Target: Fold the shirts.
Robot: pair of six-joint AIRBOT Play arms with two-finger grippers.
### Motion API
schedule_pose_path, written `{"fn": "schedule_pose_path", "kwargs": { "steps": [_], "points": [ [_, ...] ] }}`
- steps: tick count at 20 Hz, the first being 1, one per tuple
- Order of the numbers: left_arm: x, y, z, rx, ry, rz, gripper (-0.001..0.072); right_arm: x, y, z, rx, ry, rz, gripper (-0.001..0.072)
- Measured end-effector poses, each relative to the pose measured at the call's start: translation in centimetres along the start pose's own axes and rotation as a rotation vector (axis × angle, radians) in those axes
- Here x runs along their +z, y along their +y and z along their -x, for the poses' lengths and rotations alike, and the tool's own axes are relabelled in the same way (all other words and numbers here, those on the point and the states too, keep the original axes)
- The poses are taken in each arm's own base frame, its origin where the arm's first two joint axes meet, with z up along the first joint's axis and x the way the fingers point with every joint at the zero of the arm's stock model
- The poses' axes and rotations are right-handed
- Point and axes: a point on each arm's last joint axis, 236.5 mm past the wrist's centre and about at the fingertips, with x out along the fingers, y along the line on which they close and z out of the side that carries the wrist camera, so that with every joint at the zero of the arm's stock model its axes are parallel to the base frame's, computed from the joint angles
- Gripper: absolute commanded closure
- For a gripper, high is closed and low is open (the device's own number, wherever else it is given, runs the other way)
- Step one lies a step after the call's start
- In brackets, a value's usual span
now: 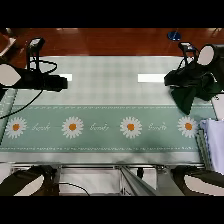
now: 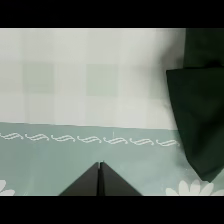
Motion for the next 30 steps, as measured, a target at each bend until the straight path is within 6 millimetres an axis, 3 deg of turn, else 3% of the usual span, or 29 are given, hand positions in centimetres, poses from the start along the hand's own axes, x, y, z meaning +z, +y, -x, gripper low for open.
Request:
{"fn": "schedule_pose_path", "kwargs": {
  "steps": [13,20,21,22,23,26,28,30],
  "points": [
    [0.1,0.0,0.0,0.000,-0.003,0.000,0.0684,0.0,0.0,0.0,0.000,0.000,0.000,0.0693],
    [2.7,0.0,0.1,0.001,-0.113,0.000,0.0682,1.6,0.3,0.0,0.014,-0.067,-0.004,0.0693],
    [3.2,0.0,0.2,0.002,-0.134,0.000,0.0608,2.0,0.4,0.1,0.017,-0.085,-0.004,0.0674],
    [3.6,0.1,0.2,0.002,-0.153,0.000,0.0200,2.6,0.4,0.1,0.017,-0.110,-0.003,0.0337],
    [4.1,0.2,0.0,0.004,-0.172,0.002,0.0003,3.4,0.2,0.2,0.007,-0.145,0.003,0.0087],
    [5.2,1.1,-0.9,0.034,-0.207,-0.010,0.0004,6.6,-1.8,0.7,-0.087,-0.277,0.059,0.0078],
    [5.3,1.9,-1.9,0.062,-0.205,-0.027,0.0004,8.7,-4.5,1.4,-0.184,-0.361,0.067,0.0079],
    [5.4,2.6,-2.8,0.088,-0.198,-0.046,0.0004,10.2,-8.5,1.9,-0.266,-0.422,-0.001,0.0087]
  ]
}}
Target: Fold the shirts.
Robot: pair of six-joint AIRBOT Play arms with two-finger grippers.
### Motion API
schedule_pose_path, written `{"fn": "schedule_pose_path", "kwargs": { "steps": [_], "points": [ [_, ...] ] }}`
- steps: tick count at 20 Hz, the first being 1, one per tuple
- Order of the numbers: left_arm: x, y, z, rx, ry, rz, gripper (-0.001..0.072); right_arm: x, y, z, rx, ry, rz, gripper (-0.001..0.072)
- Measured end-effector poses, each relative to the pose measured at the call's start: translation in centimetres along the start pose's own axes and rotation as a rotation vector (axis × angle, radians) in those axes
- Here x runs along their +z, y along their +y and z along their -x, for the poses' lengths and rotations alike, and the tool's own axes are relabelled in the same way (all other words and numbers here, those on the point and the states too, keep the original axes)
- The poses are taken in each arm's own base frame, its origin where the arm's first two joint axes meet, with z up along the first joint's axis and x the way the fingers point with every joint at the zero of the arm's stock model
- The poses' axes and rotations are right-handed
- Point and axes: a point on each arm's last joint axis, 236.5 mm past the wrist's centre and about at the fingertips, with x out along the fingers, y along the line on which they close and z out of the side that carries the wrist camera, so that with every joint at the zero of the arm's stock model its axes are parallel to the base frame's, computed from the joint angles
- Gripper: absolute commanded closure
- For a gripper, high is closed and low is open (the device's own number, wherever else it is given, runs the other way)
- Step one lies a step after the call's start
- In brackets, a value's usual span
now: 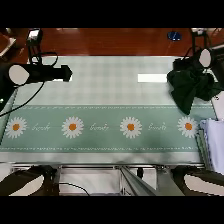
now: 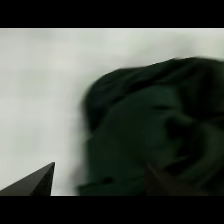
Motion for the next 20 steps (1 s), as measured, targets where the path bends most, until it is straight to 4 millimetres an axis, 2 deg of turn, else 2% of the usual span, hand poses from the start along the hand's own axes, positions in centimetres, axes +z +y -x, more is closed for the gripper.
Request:
{"fn": "schedule_pose_path", "kwargs": {
  "steps": [4,7,10,13,14,15,16,17,18,20],
  "points": [
    [-0.4,0.8,-1.9,0.026,0.012,-0.002,0.0004,-0.9,-7.5,-4.7,-0.069,0.005,-0.210,0.0089],
    [-0.2,1.1,-2.9,0.033,-0.006,0.011,0.0004,-2.7,-10.7,-8.4,-0.053,0.062,-0.329,0.0089],
    [1.1,1.2,-3.5,0.036,-0.065,0.014,0.0004,-5.1,-11.6,-12.1,-0.026,0.145,-0.374,0.0089],
    [2.1,1.3,-3.9,0.036,-0.107,0.017,0.0004,-7.4,-10.8,-15.0,0.014,0.230,-0.391,0.0090],
    [2.0,1.3,-4.1,0.036,-0.108,0.027,0.0005,-8.1,-10.3,-15.7,0.027,0.257,-0.388,0.0117],
    [2.0,1.3,-4.3,0.034,-0.106,0.044,0.0005,-8.9,-9.9,-16.2,0.039,0.288,-0.380,0.0231],
    [1.8,1.3,-4.5,0.033,-0.102,0.065,0.0005,-9.5,-9.5,-16.4,0.050,0.314,-0.377,0.0519],
    [1.6,1.2,-4.7,0.030,-0.095,0.085,0.0005,-10.0,-9.0,-16.6,0.063,0.336,-0.374,0.0693],
    [1.5,1.2,-4.7,0.027,-0.088,0.103,0.0005,-10.7,-8.4,-16.5,0.085,0.367,-0.374,0.0692],
    [1.2,1.3,-4.3,0.029,-0.053,0.127,0.0005,-10.5,-7.0,-15.8,0.148,0.393,-0.372,0.0693]
  ]
}}
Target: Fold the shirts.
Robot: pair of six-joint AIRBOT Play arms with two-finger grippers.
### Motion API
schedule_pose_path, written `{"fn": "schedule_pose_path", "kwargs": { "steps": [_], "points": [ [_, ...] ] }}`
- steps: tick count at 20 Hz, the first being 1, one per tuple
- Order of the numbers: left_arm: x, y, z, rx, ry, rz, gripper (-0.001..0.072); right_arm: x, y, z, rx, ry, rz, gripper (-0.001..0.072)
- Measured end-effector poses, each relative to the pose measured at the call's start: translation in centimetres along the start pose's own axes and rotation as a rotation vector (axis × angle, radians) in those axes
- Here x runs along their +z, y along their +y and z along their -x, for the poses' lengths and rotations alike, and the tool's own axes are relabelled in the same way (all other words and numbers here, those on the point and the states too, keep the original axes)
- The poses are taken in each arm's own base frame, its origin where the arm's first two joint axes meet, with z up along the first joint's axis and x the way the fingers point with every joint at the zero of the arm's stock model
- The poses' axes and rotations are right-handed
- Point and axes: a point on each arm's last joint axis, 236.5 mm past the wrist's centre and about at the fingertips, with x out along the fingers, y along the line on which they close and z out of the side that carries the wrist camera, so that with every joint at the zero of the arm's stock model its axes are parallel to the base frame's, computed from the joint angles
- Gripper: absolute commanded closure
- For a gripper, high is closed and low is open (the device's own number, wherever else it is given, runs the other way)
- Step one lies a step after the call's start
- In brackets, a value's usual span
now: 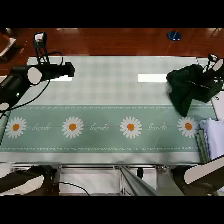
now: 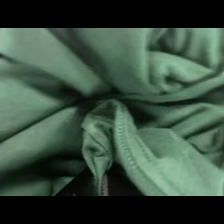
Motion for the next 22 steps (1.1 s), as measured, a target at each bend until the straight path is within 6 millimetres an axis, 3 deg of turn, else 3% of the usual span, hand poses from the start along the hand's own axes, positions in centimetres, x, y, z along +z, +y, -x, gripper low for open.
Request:
{"fn": "schedule_pose_path", "kwargs": {
  "steps": [1,3,5,7,10,13,16,19,22],
  "points": [
    [0.4,0.2,0.6,0.002,0.011,0.009,0.0005,0.1,1.0,0.9,0.033,0.004,0.010,0.0693],
    [1.6,1.0,2.9,0.020,0.042,0.018,0.0005,2.1,3.5,4.8,0.101,-0.071,0.051,0.0693],
    [2.4,1.6,6.1,0.033,0.072,0.025,0.0005,4.7,6.3,11.0,0.149,-0.198,0.118,0.0693],
    [1.3,1.8,9.5,0.041,0.127,0.024,0.0005,7.2,9.0,19.1,0.187,-0.367,0.174,0.0693],
    [-3.6,0.5,13.5,0.002,0.213,0.023,0.0005,8.9,12.6,33.2,0.245,-0.639,0.243,0.0694],
    [-9.5,-1.9,15.3,-0.087,0.254,0.035,0.0005,6.5,16.7,44.7,0.327,-0.839,0.346,0.0694],
    [-14.2,-3.6,15.3,-0.173,0.262,0.096,0.0005,2.9,19.9,52.4,0.408,-0.982,0.428,0.0693],
    [-16.6,-4.3,14.6,-0.214,0.263,0.147,0.0005,-1.0,23.2,57.1,0.511,-1.055,0.515,0.0693],
    [-16.8,-4.5,13.9,-0.230,0.228,0.177,0.0005,-4.7,26.9,58.9,0.618,-1.055,0.608,0.0693]
  ]
}}
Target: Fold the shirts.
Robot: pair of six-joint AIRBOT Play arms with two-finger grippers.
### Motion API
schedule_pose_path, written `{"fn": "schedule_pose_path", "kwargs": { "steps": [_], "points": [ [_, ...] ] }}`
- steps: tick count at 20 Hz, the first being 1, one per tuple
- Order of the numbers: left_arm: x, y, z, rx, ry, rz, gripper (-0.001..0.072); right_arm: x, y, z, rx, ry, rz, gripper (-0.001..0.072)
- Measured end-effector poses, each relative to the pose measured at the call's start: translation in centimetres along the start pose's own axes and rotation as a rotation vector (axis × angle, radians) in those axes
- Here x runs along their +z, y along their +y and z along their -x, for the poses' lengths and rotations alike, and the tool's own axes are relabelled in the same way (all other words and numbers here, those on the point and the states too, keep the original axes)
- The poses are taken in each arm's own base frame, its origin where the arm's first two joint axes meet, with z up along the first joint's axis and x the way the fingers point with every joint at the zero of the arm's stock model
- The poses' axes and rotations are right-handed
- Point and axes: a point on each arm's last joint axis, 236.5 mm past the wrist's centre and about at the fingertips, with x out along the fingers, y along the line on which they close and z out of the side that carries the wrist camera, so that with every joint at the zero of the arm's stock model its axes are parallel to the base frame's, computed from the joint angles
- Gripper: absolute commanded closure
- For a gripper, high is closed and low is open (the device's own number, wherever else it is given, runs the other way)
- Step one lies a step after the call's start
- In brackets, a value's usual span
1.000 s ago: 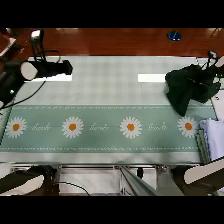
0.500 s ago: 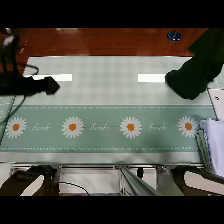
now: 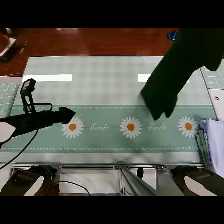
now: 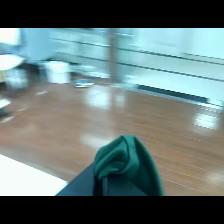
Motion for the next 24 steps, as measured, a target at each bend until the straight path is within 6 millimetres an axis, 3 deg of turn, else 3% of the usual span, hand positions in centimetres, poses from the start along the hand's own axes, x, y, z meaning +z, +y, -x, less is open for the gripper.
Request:
{"fn": "schedule_pose_path", "kwargs": {
  "steps": [2,3,6,9,12,13,14,15,16,18,20,22,24],
  "points": [
    [0.6,-0.1,-0.2,-0.009,-0.035,0.009,0.0005,-1.4,3.1,-0.5,0.084,0.046,0.009,0.0693],
    [0.8,0.0,-0.2,-0.010,-0.049,0.011,0.0005,-3.4,4.3,-1.3,0.116,0.105,0.006,0.0693],
    [1.5,0.6,-0.1,0.002,-0.078,0.019,0.0005,-14.0,6.7,-4.4,0.180,0.391,-0.041,0.0693],
    [1.7,1.1,-0.1,0.015,-0.086,0.029,0.0005,-26.0,12.2,-6.3,0.323,0.635,-0.175,0.0693],
    [1.7,1.3,-0.1,0.019,-0.085,0.034,0.0005,-35.5,18.2,-6.8,0.431,0.806,-0.331,0.0691],
    [1.4,1.4,-0.1,0.021,-0.074,0.035,0.0005,-37.8,20.0,-6.9,0.459,0.846,-0.372,0.0595],
    [0.9,1.5,-0.2,0.024,-0.051,0.038,0.0005,-40.1,21.5,-6.8,0.478,0.894,-0.401,0.0262],
    [0.3,1.4,-0.3,0.022,-0.024,0.043,0.0005,-41.7,22.5,-6.8,0.486,0.923,-0.425,0.0093],
    [-0.4,1.4,-0.3,0.021,0.004,0.047,0.0005,-42.7,23.0,-6.9,0.489,0.941,-0.448,0.0093],
    [-1.6,1.2,-0.4,0.018,0.057,0.044,0.0005,-43.0,22.1,-7.5,0.478,0.945,-0.480,0.0094],
    [-2.7,1.1,-0.4,0.013,0.103,0.043,0.0005,-40.6,18.3,-8.7,0.439,0.893,-0.519,0.0095],
    [-4.0,0.7,-0.5,-0.003,0.165,0.036,0.0005,-37.6,11.9,-9.3,0.348,0.808,-0.552,0.0096],
    [-5.4,1.0,-0.6,0.000,0.239,0.018,0.0005,-36.4,3.9,-7.9,0.200,0.762,-0.567,0.0103]
  ]
}}
